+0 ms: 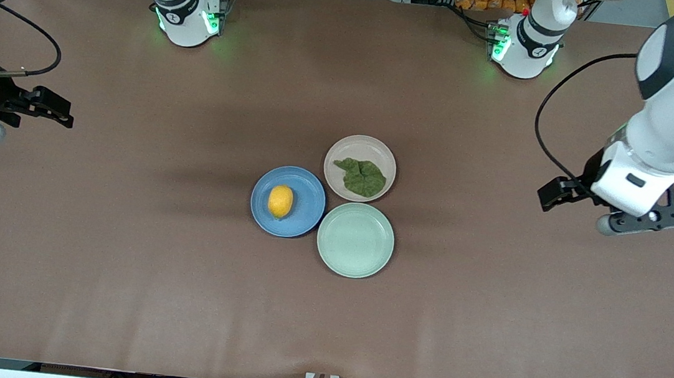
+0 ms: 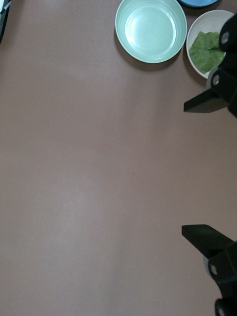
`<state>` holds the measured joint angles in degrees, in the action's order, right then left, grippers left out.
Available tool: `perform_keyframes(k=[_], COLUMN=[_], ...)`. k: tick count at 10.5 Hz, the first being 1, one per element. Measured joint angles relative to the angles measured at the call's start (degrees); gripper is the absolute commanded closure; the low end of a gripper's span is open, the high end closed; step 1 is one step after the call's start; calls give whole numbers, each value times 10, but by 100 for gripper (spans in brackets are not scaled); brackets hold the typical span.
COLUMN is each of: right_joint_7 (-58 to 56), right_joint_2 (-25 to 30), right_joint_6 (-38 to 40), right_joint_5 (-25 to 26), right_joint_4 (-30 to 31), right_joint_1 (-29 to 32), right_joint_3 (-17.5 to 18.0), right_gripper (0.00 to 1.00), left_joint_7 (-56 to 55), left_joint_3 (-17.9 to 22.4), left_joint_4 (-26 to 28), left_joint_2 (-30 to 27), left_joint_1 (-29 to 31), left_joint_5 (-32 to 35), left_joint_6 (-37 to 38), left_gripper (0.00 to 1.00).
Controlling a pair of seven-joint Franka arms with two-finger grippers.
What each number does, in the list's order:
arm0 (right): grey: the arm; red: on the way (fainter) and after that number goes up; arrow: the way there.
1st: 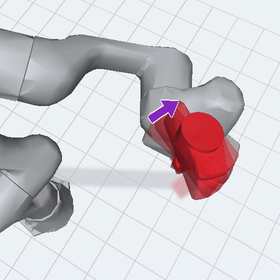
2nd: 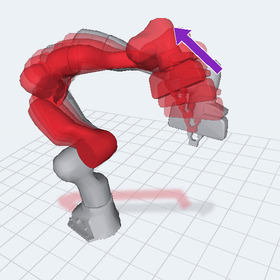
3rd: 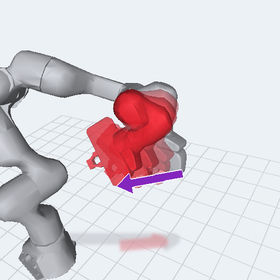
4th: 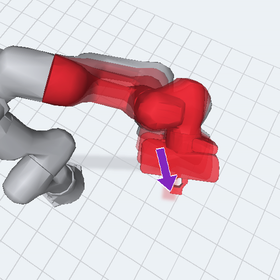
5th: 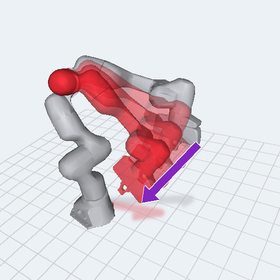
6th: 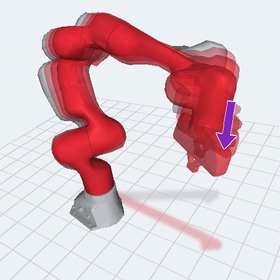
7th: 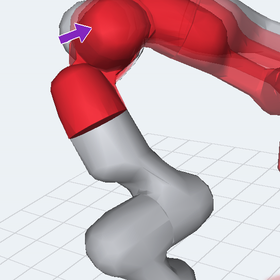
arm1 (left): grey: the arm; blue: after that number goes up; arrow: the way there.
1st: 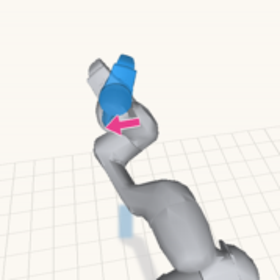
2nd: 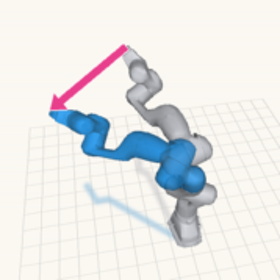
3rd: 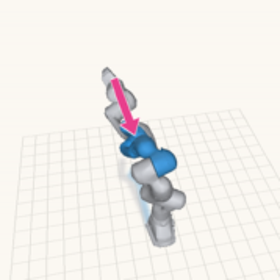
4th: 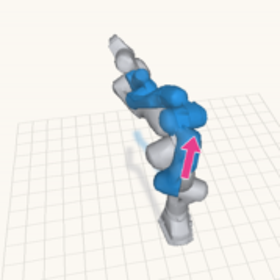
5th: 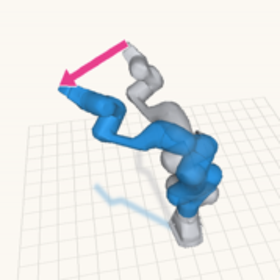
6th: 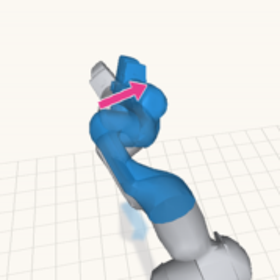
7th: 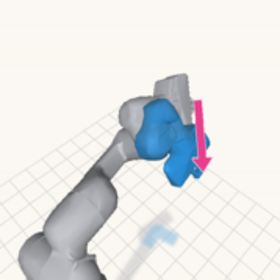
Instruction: Place lemon and lettuce in plates
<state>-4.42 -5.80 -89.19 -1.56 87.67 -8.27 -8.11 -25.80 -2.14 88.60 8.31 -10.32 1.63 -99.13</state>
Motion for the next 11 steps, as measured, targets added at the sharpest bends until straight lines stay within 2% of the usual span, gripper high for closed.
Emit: perform_keyframes(k=[5,11], right_joint_7=[0,0], right_joint_2=[0,0], right_joint_6=[-1,-2], right_joint_5=[1,1], right_joint_4=[1,1], right_joint_1=[0,1], right_joint_3=[0,0], right_gripper=[0,0], left_joint_7=[15,86], left_joint_3=[-1,-14], left_joint_4=[-2,-18], left_joint_2=[-38,-63], left_joint_1=[15,68], left_joint_5=[-9,-11], left_joint_6=[52,105], left_gripper=[0,0])
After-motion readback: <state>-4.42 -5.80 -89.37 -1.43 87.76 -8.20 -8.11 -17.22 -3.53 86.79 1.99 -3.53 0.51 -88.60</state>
